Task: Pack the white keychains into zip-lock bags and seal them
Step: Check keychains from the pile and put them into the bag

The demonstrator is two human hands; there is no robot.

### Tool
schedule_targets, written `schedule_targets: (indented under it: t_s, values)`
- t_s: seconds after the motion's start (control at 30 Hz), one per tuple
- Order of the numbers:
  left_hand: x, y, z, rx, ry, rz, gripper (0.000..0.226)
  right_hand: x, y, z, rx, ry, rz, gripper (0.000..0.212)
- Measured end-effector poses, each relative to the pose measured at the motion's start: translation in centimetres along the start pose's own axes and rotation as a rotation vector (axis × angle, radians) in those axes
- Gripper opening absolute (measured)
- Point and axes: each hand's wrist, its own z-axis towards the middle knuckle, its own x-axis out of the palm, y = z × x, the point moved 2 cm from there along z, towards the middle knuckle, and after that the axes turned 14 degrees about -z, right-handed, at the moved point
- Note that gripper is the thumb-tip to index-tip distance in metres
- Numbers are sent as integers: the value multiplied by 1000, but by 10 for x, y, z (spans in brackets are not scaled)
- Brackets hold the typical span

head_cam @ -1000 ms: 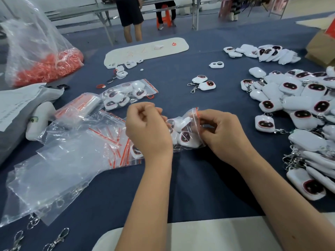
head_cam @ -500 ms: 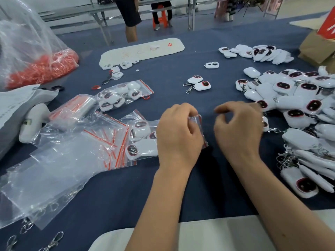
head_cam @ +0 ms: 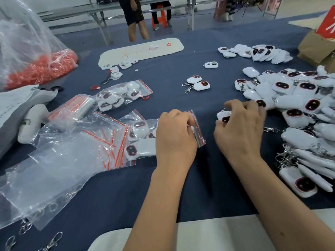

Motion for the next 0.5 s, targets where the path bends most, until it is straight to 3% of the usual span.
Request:
schedule_targets:
  t_s: [0.07,0.13,0.3,0.5]
  values:
    - [1,-1,0,15,2,-44,31,-1,-4,3,41,22,-111,39]
    - [-1,-2,0,6,-29,-139,32,-1,-5,7,15,62,-20,40]
    - [-8,-3,3,17,-188,-326,25,0,5,4,-35,96,545,47]
    - [-7,-2,5,-35,-179,-392,30,4,6,9,-138,346,1098,41]
